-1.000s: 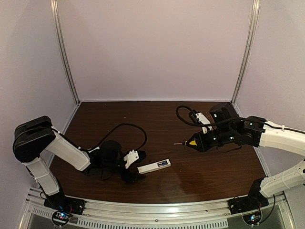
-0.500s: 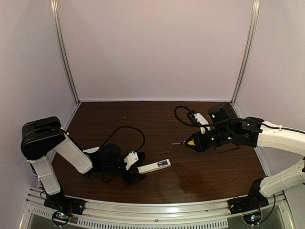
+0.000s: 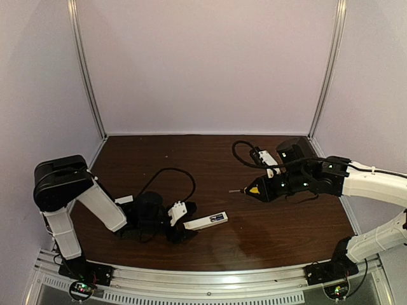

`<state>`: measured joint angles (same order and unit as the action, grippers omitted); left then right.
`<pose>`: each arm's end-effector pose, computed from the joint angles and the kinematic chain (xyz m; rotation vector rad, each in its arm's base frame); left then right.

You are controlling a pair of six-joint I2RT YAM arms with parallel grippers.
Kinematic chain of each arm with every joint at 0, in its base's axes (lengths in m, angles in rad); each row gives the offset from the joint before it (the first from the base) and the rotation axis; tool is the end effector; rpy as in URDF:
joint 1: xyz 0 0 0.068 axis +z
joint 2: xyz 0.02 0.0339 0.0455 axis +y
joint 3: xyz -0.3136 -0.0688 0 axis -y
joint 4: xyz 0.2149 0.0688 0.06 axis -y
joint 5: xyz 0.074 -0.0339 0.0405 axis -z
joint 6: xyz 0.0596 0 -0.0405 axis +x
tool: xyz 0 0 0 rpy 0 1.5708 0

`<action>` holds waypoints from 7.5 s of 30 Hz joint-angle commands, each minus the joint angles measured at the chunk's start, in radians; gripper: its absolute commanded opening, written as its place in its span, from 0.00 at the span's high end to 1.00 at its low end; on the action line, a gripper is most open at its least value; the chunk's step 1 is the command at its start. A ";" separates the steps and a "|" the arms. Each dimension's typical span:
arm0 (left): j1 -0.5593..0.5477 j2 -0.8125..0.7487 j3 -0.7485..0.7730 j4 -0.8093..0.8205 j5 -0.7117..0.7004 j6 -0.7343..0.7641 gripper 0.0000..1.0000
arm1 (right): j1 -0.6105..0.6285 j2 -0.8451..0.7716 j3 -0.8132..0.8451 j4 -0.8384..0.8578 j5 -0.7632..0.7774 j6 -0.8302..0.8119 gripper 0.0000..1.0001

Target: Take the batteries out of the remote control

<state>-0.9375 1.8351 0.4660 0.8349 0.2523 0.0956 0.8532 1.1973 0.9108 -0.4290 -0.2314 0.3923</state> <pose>0.1757 -0.2644 0.1506 1.2116 1.8144 -0.7590 0.1398 0.1810 0.3157 -0.6808 2.3380 0.8760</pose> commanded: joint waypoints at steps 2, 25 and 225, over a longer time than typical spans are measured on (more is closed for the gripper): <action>-0.010 0.038 0.029 0.014 0.005 0.016 0.27 | 0.001 -0.002 -0.019 0.023 -0.006 0.010 1.00; -0.019 0.082 0.104 -0.037 0.026 0.027 0.65 | 0.001 -0.002 -0.015 0.021 -0.005 0.008 1.00; -0.091 -0.043 0.267 -0.381 -0.148 0.205 1.00 | 0.171 0.392 0.085 0.118 0.227 -0.042 1.00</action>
<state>-1.0073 1.7950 0.7166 0.4435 -0.0593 0.3347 0.9993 1.6169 1.0142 -0.3336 0.0502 0.3477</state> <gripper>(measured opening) 0.292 0.167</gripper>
